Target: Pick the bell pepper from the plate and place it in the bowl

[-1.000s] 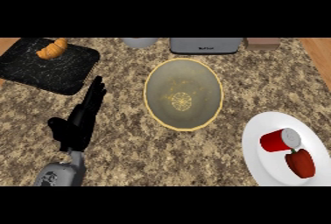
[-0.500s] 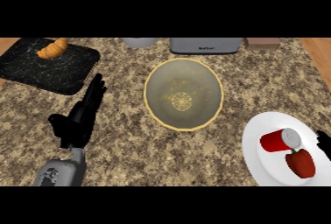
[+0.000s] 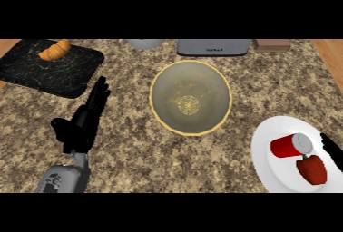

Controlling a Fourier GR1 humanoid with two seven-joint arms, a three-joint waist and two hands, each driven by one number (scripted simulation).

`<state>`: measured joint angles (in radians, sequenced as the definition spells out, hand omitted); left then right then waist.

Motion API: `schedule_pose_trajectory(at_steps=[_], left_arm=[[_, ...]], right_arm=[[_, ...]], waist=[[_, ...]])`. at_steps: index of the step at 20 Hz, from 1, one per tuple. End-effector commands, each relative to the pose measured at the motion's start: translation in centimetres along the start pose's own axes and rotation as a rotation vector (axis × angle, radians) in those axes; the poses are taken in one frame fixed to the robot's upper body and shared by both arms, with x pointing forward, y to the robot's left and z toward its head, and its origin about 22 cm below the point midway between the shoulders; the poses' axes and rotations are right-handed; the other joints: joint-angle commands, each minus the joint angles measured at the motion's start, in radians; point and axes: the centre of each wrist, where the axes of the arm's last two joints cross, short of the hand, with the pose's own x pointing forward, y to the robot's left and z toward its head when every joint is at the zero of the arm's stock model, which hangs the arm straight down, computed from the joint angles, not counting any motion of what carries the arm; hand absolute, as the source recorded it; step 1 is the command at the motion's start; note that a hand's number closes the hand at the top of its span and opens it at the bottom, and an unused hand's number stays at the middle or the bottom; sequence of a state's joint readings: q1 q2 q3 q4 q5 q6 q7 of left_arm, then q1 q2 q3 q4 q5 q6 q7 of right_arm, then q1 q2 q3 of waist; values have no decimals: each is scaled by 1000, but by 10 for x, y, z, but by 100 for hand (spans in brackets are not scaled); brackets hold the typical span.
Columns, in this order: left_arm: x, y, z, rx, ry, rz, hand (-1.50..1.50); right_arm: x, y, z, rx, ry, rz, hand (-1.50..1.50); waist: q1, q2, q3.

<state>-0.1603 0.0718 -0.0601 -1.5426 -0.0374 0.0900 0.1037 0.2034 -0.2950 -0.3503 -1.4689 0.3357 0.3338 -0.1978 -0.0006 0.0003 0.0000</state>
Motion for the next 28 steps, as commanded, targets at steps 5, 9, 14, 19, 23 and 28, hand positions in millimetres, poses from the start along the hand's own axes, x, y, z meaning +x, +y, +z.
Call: schedule_pose_trajectory(at_steps=[5,9,14,19,23,28], left_arm=[[10,4,2,2,11,2,0],[12,-7,8,1,6,10,0],[-1,-15,3,-4,-3,24,0],[-13,24,3,-13,11,8,0],[-1,-3,5,-20,-8,10,0],[1,-11,-2,-51,-4,0,0]], right_arm=[[-18,-5,3,33,43,86,-150],[-16,5,-25,98,-8,110,150],[-22,29,-28,177,-122,261,150],[-32,38,-24,182,-129,184,150],[51,155,-35,225,-227,68,150],[114,199,-45,290,-346,17,150]], waist=[[-2,-1,0],[2,-1,0],[1,0,0],[1,1,0],[16,-5,-3],[63,-1,1]])
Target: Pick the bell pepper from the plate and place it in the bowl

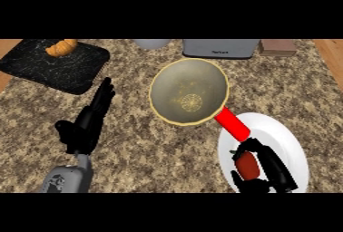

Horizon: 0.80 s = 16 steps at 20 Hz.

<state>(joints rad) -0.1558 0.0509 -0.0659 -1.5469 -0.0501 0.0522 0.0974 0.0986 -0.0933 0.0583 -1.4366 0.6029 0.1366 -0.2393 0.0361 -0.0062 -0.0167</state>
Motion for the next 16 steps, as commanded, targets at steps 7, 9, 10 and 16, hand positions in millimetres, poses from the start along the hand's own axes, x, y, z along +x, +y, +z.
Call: schedule_pose_trajectory(at_steps=[7,9,10,16], left_arm=[[-3,-8,-2,-25,9,-6,0],[3,-6,-3,-11,12,-9,0],[-7,3,-1,-1,14,-11,0],[-7,2,4,13,19,-13,0]], right_arm=[[163,82,-29,-123,-364,-152,150],[188,86,-26,-208,-401,-122,150],[203,86,-26,-233,-443,-95,150],[253,89,-22,-354,-412,-2,150]], waist=[[16,-4,16],[11,-10,14],[9,-7,11],[-8,-12,9]])
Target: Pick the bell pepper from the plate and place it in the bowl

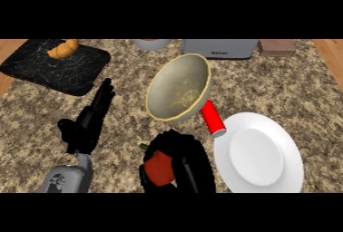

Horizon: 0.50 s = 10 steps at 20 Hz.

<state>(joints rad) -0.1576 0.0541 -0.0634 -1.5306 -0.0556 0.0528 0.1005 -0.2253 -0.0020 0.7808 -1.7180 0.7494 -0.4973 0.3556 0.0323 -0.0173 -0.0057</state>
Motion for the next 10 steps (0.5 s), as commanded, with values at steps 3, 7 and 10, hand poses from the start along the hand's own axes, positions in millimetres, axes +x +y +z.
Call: schedule_pose_trajectory(at_steps=[3,7,10], left_arm=[[9,1,-8,7,-21,-4,0],[-5,3,-3,3,-2,11,0],[4,-2,-6,10,-9,-17,0]], right_arm=[[50,-1,-22,-99,18,91,150],[86,-10,-41,-125,67,146,150],[107,-12,-61,-200,115,172,150]], waist=[[-18,-1,-2],[-6,0,-2],[2,3,1]])
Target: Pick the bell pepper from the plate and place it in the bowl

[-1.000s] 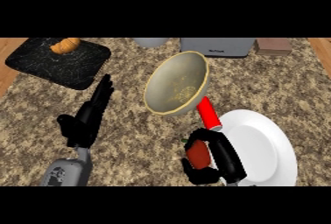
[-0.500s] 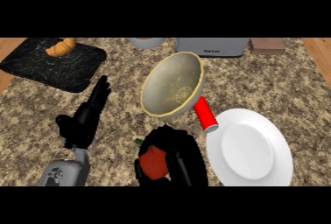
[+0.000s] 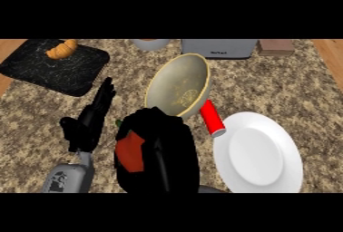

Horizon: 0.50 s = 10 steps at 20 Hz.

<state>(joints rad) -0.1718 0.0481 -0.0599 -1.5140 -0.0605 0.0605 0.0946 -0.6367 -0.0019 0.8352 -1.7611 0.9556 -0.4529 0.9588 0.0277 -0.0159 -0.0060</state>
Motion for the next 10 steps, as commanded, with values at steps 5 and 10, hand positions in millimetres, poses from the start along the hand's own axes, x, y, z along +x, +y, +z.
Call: schedule_pose_trajectory(at_steps=[5,10], left_arm=[[7,2,-2,-19,-1,-4,0],[4,2,2,-8,-13,-9,0]], right_arm=[[60,-11,-65,-113,143,82,150],[62,-1,-101,-139,214,251,150]], waist=[[28,11,2],[16,13,2]])
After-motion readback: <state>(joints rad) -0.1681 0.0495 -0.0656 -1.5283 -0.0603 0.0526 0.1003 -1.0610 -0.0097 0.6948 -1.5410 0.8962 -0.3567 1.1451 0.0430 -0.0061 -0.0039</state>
